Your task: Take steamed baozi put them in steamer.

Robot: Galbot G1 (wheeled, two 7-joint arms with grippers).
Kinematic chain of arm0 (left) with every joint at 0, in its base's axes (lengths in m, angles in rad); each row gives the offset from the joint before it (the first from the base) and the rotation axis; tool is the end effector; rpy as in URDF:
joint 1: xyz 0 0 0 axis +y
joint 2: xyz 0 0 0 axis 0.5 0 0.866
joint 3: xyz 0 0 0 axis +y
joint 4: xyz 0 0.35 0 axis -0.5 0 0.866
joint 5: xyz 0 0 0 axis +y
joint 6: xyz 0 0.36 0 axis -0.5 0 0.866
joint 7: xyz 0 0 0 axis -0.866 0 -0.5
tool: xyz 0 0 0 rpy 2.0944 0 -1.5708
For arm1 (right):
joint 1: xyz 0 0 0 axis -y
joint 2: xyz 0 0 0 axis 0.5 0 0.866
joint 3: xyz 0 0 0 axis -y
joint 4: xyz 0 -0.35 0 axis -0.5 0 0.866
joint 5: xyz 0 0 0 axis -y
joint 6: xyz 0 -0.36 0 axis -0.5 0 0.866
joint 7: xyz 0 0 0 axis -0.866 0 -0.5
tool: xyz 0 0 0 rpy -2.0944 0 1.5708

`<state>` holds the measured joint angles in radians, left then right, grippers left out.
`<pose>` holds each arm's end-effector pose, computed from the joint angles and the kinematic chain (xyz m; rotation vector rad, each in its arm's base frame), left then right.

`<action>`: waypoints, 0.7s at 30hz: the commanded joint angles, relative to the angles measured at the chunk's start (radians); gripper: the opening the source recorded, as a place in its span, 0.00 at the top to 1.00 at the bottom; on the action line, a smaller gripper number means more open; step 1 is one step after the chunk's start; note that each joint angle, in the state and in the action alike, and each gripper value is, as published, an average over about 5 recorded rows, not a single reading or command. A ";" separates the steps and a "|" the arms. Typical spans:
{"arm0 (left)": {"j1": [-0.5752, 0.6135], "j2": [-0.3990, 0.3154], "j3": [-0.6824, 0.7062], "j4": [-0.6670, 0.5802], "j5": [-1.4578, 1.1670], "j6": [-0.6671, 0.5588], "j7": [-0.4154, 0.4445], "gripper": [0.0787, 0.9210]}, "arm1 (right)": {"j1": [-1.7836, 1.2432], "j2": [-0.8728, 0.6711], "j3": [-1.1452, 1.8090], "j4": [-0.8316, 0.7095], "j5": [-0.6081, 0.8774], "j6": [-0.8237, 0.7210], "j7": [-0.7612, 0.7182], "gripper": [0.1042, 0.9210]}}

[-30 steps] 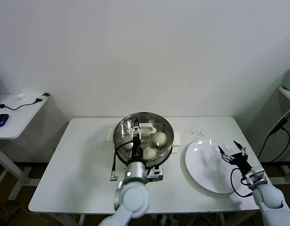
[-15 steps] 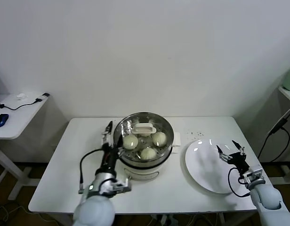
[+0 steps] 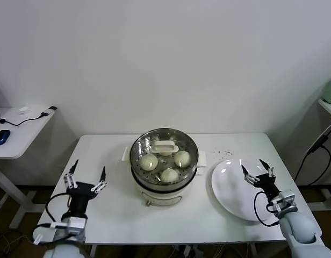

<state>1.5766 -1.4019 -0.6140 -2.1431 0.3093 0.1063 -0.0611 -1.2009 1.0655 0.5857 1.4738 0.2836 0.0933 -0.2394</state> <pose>0.1853 0.0530 -0.2802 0.1272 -3.0055 -0.7700 0.3035 -0.2058 -0.3769 0.2551 -2.9618 0.3167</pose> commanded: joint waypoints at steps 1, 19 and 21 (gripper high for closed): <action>0.127 -0.186 -0.148 0.044 -0.303 -0.189 0.040 0.12 | -0.065 0.032 0.020 0.126 0.009 -0.033 0.011 0.12; 0.134 -0.181 -0.117 0.044 -0.267 -0.174 0.061 0.12 | -0.100 0.068 0.049 0.139 0.028 -0.027 0.021 0.12; 0.134 -0.181 -0.113 0.042 -0.264 -0.175 0.067 0.12 | -0.100 0.068 0.051 0.138 0.030 -0.027 0.020 0.12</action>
<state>1.6886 -1.5563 -0.7205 -2.1037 0.0788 -0.0418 -0.0164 -1.2834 1.1215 0.6279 1.5922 0.3034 0.0720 -0.2187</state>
